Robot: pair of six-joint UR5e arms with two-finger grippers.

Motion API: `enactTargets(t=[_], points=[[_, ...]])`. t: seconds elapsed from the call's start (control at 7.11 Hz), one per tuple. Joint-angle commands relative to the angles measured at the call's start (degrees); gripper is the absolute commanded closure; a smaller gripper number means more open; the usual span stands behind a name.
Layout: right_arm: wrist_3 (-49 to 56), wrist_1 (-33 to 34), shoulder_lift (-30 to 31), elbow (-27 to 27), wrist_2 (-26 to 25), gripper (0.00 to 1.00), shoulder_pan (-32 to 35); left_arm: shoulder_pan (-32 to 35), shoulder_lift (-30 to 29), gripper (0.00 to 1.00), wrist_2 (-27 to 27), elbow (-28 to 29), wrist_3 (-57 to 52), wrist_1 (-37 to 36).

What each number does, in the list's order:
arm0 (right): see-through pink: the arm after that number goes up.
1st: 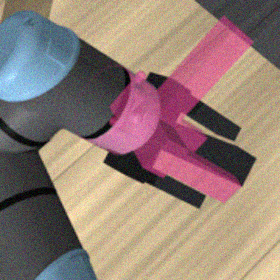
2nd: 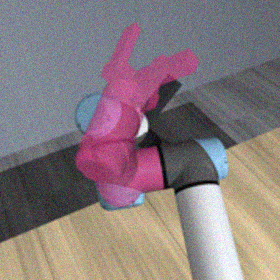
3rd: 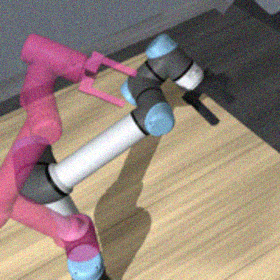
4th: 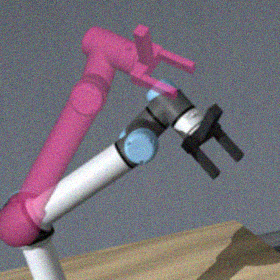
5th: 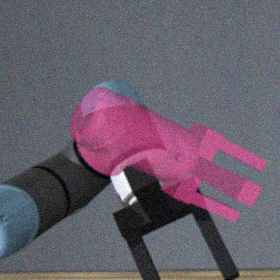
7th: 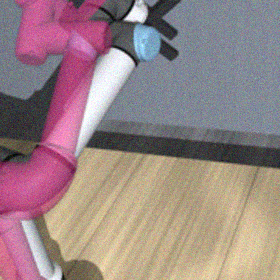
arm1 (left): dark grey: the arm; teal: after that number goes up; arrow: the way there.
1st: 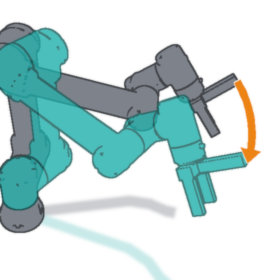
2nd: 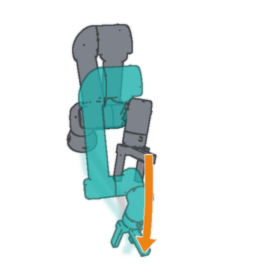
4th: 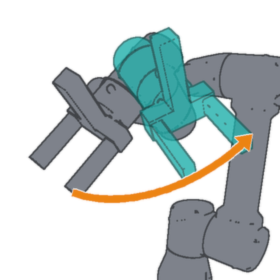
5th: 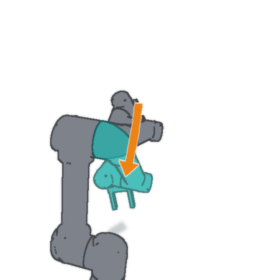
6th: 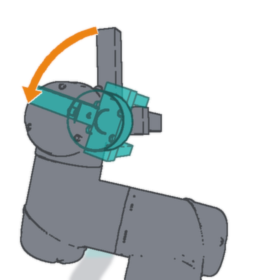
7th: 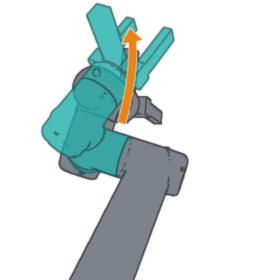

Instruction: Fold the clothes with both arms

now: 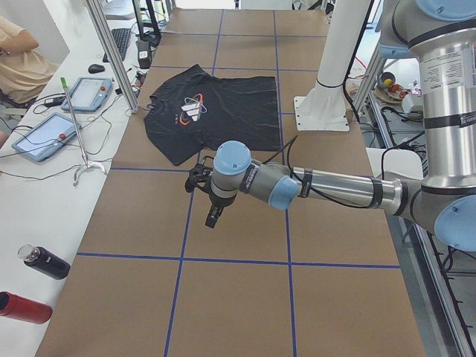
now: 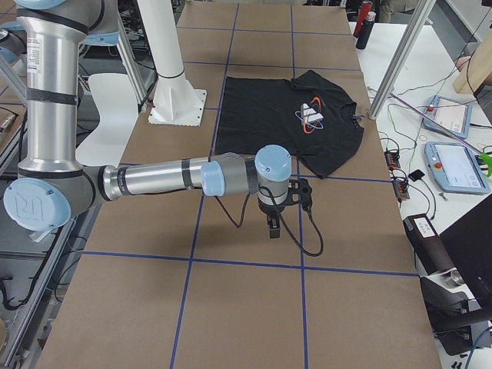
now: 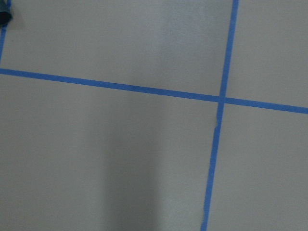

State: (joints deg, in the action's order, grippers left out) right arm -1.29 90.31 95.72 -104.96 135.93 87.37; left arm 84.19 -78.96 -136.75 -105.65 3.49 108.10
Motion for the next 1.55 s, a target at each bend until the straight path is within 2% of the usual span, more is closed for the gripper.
enactTargets(t=[0.0,0.28,0.7,0.98,1.12,1.41], points=[[0.0,1.2,0.6,0.3,-3.2,0.0,0.4,0.3,0.0,0.0,-0.1,1.4,0.0,0.5],[-0.1,0.9,2.4,0.3,-2.0,0.0,0.3,0.3,-0.1,0.0,0.2,0.4,0.2,0.3],[-0.2,0.6,2.1,0.4,-1.0,0.0,-0.4,0.1,-0.1,0.0,-0.2,0.1,0.3,0.4],[-0.4,-8.3,-1.6,3.7,-0.6,0.0,-5.2,0.0,-0.1,0.0,0.1,0.0,0.2,0.5],[-0.5,-12.9,-6.2,7.7,-1.1,0.0,-8.7,-0.1,-0.3,0.0,0.1,0.1,0.0,0.6],[-2.1,-18.7,-20.7,25.8,-0.6,0.0,-12.0,-0.2,-0.6,0.0,0.2,1.0,-0.1,3.7]])
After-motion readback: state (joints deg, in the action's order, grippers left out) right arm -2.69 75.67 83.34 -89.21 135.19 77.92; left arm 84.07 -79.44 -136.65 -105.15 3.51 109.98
